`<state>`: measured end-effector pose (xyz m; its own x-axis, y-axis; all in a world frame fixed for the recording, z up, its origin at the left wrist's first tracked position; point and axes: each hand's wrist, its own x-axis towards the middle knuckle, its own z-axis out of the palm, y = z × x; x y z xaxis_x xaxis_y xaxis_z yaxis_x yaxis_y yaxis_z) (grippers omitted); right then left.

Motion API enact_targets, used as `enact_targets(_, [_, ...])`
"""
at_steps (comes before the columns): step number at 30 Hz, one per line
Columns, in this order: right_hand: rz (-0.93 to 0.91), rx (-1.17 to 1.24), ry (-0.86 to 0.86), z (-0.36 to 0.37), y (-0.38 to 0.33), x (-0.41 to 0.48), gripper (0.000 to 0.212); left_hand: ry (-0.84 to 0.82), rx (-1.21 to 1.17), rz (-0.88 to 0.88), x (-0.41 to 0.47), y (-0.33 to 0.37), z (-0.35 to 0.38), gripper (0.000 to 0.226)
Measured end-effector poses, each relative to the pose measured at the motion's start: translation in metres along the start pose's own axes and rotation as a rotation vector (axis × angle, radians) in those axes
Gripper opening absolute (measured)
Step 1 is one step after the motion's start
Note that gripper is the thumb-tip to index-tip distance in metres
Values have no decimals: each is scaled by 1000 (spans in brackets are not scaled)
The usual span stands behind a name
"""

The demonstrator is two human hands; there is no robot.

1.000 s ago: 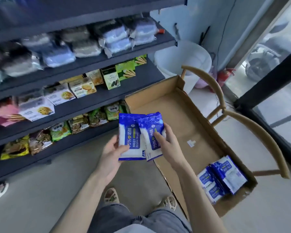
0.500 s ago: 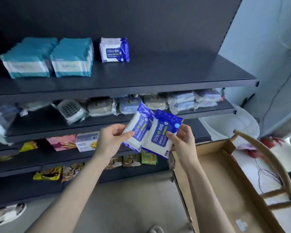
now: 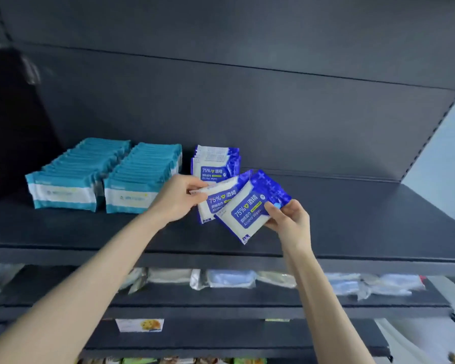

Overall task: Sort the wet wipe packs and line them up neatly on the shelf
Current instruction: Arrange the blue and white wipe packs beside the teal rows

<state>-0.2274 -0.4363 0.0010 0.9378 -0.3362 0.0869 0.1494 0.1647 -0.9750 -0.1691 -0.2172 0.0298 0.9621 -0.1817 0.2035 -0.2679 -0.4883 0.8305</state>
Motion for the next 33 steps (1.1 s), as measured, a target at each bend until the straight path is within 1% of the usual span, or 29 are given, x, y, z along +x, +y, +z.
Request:
enact_targets(3, [-24, -48, -4, 17, 9, 48, 14, 13, 159, -39, 45, -7, -5, 25])
enact_targets(7, [17, -54, -13, 35, 27, 92, 22, 6, 305, -54, 90, -11, -9, 17])
enact_targets(9, [33, -47, -12, 41, 34, 106, 27, -24, 375, -41, 108, -12, -11, 14])
enact_targets(11, [40, -43, -20, 48, 40, 120, 28, -53, 437, -28, 127, -15, -12, 14])
enact_targets(13, [43, -55, -29, 54, 45, 130, 25, -86, 465, -26, 142, -20, -12, 15])
enact_targets(17, [68, -143, -33, 61, 55, 142, 23, -175, 409, -22, 160, -34, -20, 14])
enact_targets(18, [72, -168, -27, 62, 58, 143, 24, -199, 401, -7, 162, -37, -23, 17])
enact_targets(19, [65, -216, -16, 64, 60, 145, 26, -220, 398, 8, 163, -39, -25, 23])
enact_targets(21, [20, -419, 9, 69, 65, 147, 33, -246, 433, 55, 163, -42, -26, 36])
enact_targets(24, [-40, -665, 7, 81, 66, 145, 43, -236, 511, 150, 160, -46, -25, 45])
enact_targets(28, [-82, -860, 8, 93, 72, 142, 53, -266, 606, 234, 161, -49, -23, 45])
enact_targets(30, [-72, -950, 5, 94, 74, 141, 51, -284, 651, 259, 161, -47, -25, 43])
enact_targets(33, [-88, -1015, 28, 94, 75, 141, 47, -294, 805, 371, 162, -44, -29, 42])
